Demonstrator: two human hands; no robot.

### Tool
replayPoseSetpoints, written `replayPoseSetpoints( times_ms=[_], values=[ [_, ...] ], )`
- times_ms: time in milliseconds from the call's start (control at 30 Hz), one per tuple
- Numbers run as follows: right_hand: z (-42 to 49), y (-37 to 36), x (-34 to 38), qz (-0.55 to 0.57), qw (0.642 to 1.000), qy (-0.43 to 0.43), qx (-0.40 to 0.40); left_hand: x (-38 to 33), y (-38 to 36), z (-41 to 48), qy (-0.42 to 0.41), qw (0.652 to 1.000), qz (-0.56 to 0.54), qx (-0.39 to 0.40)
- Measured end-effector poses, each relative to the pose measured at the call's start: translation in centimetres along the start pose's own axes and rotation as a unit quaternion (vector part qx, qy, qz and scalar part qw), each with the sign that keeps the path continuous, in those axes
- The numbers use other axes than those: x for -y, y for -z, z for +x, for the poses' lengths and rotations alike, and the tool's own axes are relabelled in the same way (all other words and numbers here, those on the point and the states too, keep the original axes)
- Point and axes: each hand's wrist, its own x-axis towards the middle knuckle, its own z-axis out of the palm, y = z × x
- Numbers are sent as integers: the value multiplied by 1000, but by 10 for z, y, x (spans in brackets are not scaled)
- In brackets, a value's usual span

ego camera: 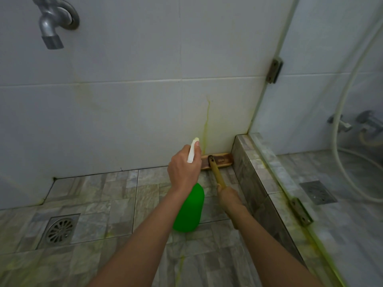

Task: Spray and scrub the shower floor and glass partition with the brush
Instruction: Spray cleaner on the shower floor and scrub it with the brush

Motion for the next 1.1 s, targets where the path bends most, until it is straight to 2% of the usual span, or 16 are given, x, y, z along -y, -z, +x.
replayPoseSetpoints(
  times_ms=[433,1100],
  values=[
    [-6,1,1,6,1000,-9,-1,3,-3,0,-12,1000,-5,-15],
    [-6,0,-1,6,1000,-5,-6,-6,-13,17,34,997,32,56]
  ],
)
